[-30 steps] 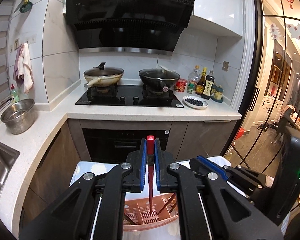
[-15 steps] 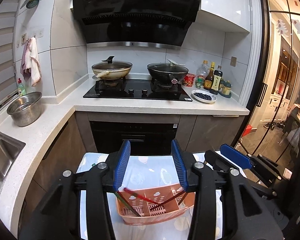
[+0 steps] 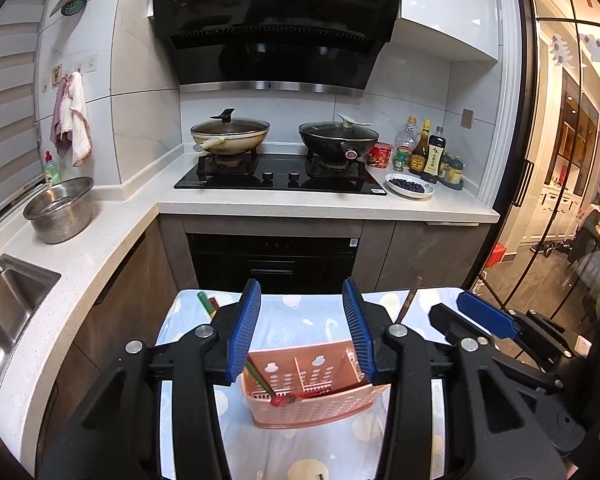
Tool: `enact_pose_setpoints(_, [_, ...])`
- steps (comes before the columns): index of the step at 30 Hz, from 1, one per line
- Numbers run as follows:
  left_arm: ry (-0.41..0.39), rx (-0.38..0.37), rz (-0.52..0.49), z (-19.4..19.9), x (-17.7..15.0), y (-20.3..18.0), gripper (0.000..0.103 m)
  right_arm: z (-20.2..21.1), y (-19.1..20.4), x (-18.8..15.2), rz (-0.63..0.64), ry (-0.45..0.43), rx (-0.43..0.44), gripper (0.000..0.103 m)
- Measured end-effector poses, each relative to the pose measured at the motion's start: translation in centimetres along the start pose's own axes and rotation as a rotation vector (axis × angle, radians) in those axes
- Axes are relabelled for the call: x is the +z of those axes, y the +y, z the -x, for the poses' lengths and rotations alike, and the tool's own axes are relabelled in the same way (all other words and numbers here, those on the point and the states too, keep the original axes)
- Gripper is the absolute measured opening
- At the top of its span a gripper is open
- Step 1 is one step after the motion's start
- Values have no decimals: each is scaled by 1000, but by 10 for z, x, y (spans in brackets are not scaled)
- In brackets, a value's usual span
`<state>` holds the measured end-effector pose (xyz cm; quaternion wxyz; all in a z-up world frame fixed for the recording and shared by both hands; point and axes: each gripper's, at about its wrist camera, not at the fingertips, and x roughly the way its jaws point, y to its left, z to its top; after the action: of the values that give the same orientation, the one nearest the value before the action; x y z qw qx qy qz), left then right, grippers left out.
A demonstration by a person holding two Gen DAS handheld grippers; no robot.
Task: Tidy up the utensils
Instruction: 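Move both open tools back down toward the remaining chopsticks and gold spoon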
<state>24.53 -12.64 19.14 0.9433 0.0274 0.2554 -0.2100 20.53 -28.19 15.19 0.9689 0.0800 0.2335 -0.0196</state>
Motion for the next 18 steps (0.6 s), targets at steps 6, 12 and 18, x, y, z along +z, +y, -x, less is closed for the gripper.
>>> enact_pose_setpoints(6, [19, 18, -2, 7, -23, 2, 41, 15, 0, -30, 12, 18, -12, 32])
enact_pose_setpoints(12, [45, 40, -13, 17, -53, 1, 41, 33, 5, -65, 23, 49, -8, 32])
enact_pose_setpoints(18, [74, 38, -11, 29, -84, -1, 40, 53, 12, -98, 31, 74, 0, 32])
